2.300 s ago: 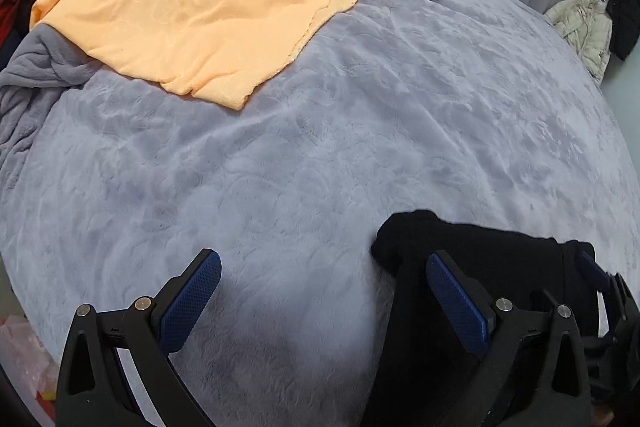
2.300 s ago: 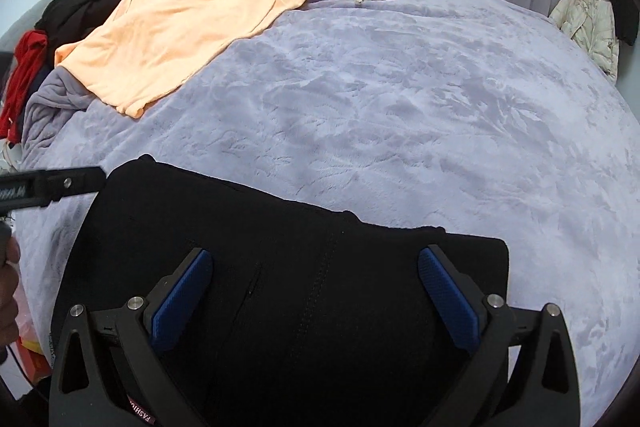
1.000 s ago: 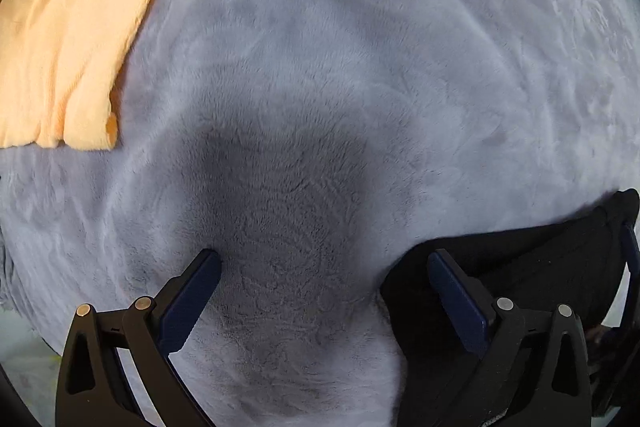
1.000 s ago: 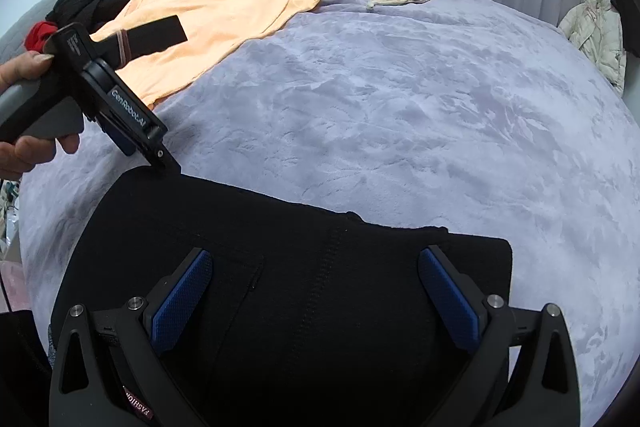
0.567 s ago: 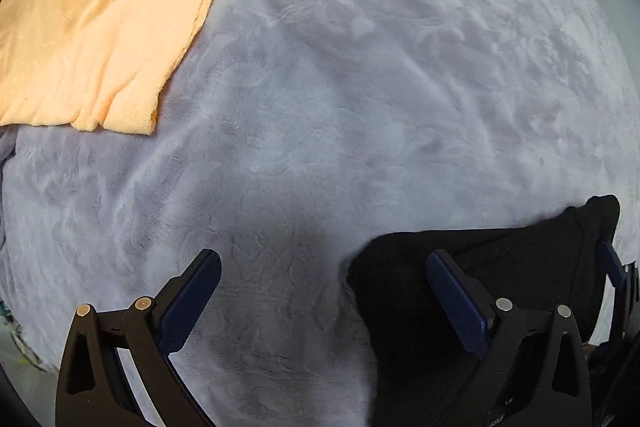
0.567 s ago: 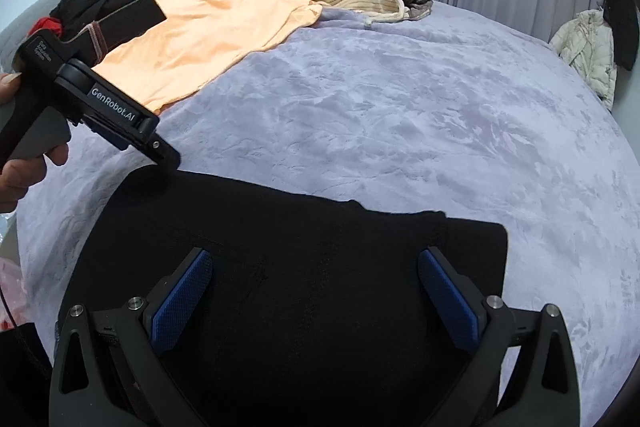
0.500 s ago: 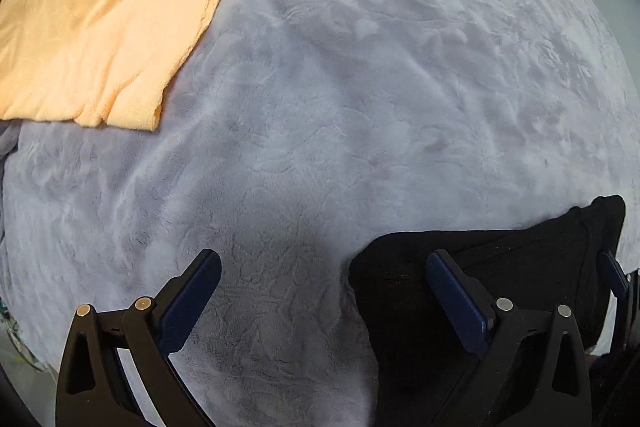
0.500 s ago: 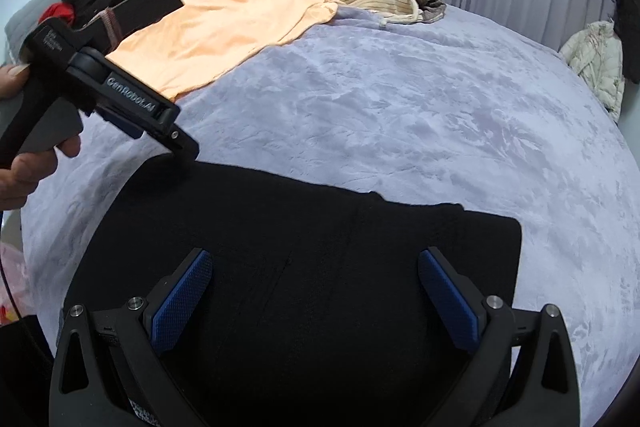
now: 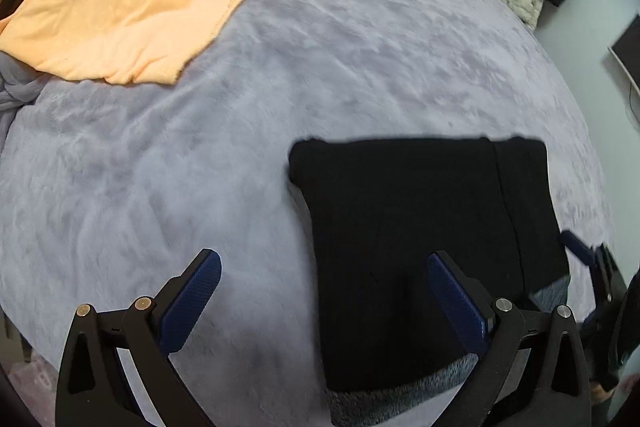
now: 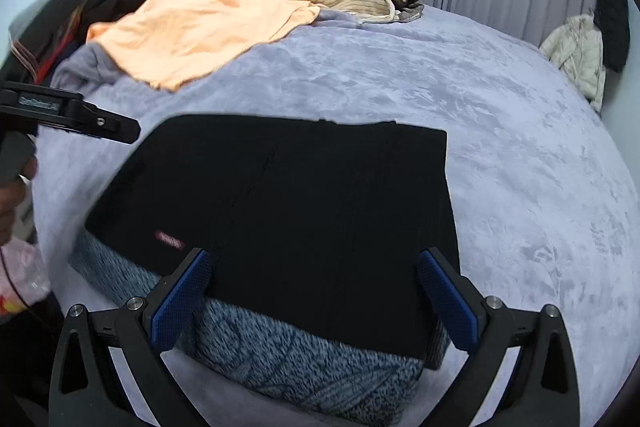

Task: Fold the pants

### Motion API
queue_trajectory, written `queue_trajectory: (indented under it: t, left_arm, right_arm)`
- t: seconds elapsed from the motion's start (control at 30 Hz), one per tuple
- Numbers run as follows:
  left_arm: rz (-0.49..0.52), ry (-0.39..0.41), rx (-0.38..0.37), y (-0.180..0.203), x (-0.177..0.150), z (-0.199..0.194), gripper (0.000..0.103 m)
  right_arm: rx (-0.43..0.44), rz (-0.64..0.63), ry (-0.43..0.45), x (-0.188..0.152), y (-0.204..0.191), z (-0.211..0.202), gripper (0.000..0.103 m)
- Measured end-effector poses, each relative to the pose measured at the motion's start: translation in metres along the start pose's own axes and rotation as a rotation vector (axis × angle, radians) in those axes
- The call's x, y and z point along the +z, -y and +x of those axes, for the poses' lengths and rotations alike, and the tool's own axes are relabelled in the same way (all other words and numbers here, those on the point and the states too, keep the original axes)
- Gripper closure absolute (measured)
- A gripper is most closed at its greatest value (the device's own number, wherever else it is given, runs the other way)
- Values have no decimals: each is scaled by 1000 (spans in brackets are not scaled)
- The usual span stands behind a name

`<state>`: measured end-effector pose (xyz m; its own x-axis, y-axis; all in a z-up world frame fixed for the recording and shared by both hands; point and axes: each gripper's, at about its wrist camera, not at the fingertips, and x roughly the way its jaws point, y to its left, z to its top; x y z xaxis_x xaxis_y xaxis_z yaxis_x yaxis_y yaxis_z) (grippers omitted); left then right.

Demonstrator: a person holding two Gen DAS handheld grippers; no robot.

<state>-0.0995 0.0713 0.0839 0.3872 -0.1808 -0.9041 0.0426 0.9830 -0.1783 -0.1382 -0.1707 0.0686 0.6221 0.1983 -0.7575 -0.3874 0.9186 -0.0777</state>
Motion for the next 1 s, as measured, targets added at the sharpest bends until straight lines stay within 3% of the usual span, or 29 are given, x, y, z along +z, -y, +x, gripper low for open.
queue_trajectory:
  t: [0.03, 0.1, 0.2, 0.27, 0.37, 0.43, 0.47, 0.53, 0.63, 0.7, 0.77, 1.0]
  left_arm:
    - [13, -11, 38, 19, 5, 24, 0]
    - [8, 11, 64, 17, -6, 35, 0]
    - [-57, 57, 72, 4, -15, 19, 0]
    - [-52, 109, 46, 6, -19, 7, 0]
    - [13, 92, 6, 29, -32, 12, 0]
    - [63, 80, 58, 44, -41, 23, 0]
    - [66, 81, 74, 48, -42, 28, 0]
    - [32, 81, 57, 45, -42, 27, 0]
    - [30, 92, 58, 45, -39, 20, 0]
    - [47, 94, 72, 49, -37, 23, 0]
    - [45, 90, 67, 53, -34, 27, 0]
    - [8, 69, 39, 49, -30, 32, 0]
  right_arm:
    - [-55, -17, -6, -8, 2, 4, 0]
    - [4, 91, -7, -19, 23, 4, 0]
    - [-34, 182, -19, -26, 47, -7, 0]
    - [44, 163, 51, -33, 50, -28, 0]
    - [206, 102, 97, -42, 37, -41, 0]
    - [226, 86, 83, -47, 30, -35, 0]
    - [188, 95, 60, -49, 31, -27, 0]
    - [126, 178, 5, -53, 47, -12, 0]
    - [240, 423, 48, -60, 91, -10, 0]
    - [274, 496, 47, -58, 107, -2, 6]
    - [332, 490, 21, -49, 108, 10, 40]
    - [227, 370, 52, -42, 95, -14, 47]
